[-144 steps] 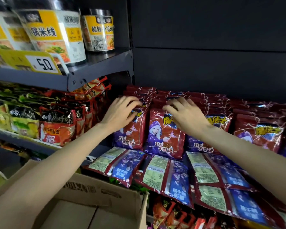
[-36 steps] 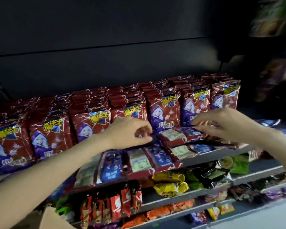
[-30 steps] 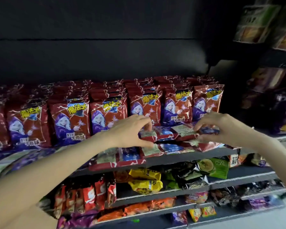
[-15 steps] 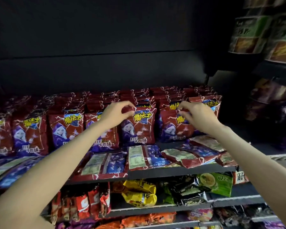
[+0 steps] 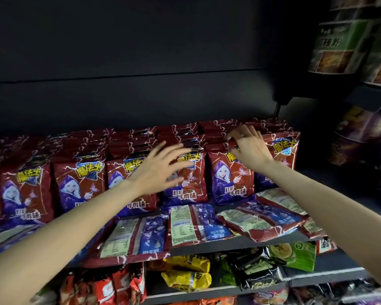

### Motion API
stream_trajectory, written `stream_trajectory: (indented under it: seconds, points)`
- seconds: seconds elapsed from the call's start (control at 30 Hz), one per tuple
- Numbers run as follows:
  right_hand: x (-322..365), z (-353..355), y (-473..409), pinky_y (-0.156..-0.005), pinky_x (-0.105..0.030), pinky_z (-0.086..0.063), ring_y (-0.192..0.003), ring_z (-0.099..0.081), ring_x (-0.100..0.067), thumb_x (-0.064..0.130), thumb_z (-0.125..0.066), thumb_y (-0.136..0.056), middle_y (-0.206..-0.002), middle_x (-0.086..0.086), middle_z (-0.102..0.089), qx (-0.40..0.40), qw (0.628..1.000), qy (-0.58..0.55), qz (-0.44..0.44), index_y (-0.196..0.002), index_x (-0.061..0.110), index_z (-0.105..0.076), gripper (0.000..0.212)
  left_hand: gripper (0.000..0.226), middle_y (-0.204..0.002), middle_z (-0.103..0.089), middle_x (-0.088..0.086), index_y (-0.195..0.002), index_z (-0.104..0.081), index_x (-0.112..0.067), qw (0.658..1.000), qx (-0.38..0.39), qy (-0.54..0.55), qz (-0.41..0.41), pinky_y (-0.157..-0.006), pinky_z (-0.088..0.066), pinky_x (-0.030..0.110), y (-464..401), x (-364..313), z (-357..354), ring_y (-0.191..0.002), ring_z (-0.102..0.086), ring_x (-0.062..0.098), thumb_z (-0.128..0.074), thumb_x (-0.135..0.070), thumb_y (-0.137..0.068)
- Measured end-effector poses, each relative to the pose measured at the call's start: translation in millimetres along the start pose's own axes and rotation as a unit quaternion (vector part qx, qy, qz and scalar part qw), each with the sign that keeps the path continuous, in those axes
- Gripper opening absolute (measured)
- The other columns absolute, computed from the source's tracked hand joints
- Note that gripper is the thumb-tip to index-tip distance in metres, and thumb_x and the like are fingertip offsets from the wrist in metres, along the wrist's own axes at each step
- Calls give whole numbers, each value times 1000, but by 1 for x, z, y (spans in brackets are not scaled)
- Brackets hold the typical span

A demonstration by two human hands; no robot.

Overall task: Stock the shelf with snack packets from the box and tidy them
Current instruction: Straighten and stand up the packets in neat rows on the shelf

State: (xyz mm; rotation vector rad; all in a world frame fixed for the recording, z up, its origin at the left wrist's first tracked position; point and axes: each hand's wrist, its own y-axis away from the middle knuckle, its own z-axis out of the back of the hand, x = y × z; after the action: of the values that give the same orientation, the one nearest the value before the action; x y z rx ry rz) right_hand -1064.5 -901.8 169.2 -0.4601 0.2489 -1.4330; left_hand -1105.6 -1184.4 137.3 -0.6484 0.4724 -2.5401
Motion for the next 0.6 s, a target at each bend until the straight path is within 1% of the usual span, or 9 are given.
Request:
stream_trajectory:
  seconds: [0.1, 0.2, 0.3, 0.37, 0.4, 0.47, 0.5, 0.57, 0.6]
  points:
    - [1, 6, 11, -92, -44, -41, -111, -46, -33, 20, -62, -85, -122, -12, -51, -29, 996, 49, 62, -119, 16, -58, 34, 76, -157, -7, -4, -147, -19, -35, 997, 78, -18, -18, -113, -2, 54, 4, -9, -11, -144, -4, 19, -43, -69, -83]
    - [1, 9, 30, -79, -44, -49, -97, -53, -36, 21, -73, -78, -113, -18, -54, -49, 988, 110, 99, -116, 16, -60, 41, 94, -157, 7, -3, -150, -3, -34, 994, 101, -37, -7, -112, 8, 56, 6, -10, -19, -144, 7, 21, -45, -75, -77]
    - [3, 13, 49, -81, -40, -50, -102, -54, -33, 36, -64, -87, -126, -18, -42, 42, 993, 110, 4, -136, 24, -42, 55, 104, -157, 14, 0, -150, 4, -31, 992, 118, -53, 0, -110, 13, 57, 3, -13, -23, -143, 16, 23, -45, -79, -72]
    - [1, 14, 55, -78, -38, -51, -93, -59, -28, 45, -57, -90, -131, -19, -35, 126, 986, 96, -51, -145, 33, -23, 66, 109, -156, 19, 1, -150, 9, -30, 990, 129, -54, 4, -109, 15, 57, 1, -16, -26, -142, 20, 24, -45, -81, -70]
    - [-1, 13, 56, -77, -38, -51, -85, -61, -26, 48, -56, -90, -128, -20, -37, 160, 982, 78, -63, -147, 35, -14, 72, 110, -156, 21, 0, -149, 11, -30, 990, 132, -52, 5, -109, 16, 57, 1, -17, -26, -142, 22, 24, -46, -81, -70]
    - [-4, 7, 57, -73, -32, -50, -73, -57, -21, 52, -56, -88, -109, -16, -49, 207, 975, 12, -74, -149, 38, 0, 84, 112, -155, 24, -1, -149, 13, -30, 990, 135, -50, 7, -109, 16, 57, 1, -16, -25, -141, 24, 24, -47, -81, -69]
    - [-4, 4, 57, -65, -26, -45, -66, -53, -18, 51, -58, -87, -93, -12, -52, 224, 972, -19, -74, -149, 37, 5, 89, 112, -154, 25, -1, -149, 13, -30, 989, 137, -50, 9, -109, 16, 57, 2, -15, -25, -141, 24, 24, -48, -81, -69]
    - [0, 2, 57, -53, -18, -32, -55, -46, -13, 45, -62, -87, -69, -5, -49, 245, 966, -50, -68, -150, 33, 10, 96, 114, -155, 25, -1, -149, 13, -30, 988, 143, -50, 11, -109, 15, 57, 4, -14, -25, -142, 23, 23, -49, -81, -68]
    - [3, 3, 57, -52, -19, -31, -53, -45, -12, 41, -63, -88, -66, -4, -49, 250, 964, -55, -66, -150, 30, 12, 98, 114, -154, 26, -1, -149, 13, -30, 988, 145, -49, 12, -110, 14, 56, 5, -13, -24, -142, 23, 23, -49, -81, -68]
